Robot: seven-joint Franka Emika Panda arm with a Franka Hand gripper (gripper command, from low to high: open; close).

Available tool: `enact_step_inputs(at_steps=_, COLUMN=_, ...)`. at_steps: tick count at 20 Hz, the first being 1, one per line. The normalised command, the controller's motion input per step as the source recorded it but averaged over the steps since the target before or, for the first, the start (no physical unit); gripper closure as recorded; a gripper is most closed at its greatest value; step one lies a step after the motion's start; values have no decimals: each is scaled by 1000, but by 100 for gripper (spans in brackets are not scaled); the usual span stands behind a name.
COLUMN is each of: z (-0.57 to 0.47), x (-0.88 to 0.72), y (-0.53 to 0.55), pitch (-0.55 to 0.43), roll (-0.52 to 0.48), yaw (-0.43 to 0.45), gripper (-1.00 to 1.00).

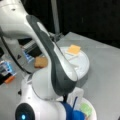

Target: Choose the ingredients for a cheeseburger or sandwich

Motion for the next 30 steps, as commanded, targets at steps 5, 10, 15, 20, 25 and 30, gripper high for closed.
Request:
enact_step_inputs(at_steps=5, z=-10, x=-145, y=149, pitch=-61, roll=-144, yaw=-17, gripper=-100)
enact_step_inputs(at_steps=10, z=9, x=-196, y=124, pitch=-59, roll=-164, yaw=-11, gripper=-100)
enact_step_inputs(at_steps=15, z=83, x=-296, y=126, pitch=-27, roll=-182, yaw=-22, gripper=-100)
enact_step_inputs(at_steps=20, z=322, x=-505, y=238, pitch=66, roll=-283, yaw=-133, gripper=-100)
enact_step_inputs(at_steps=25, z=459, x=-590, y=525, pitch=76, roll=-503, yaw=-328, gripper=-100)
enact_step_inputs(at_steps=30, z=253, x=-534, y=696, pitch=37, roll=-559, yaw=-325, gripper=-100)
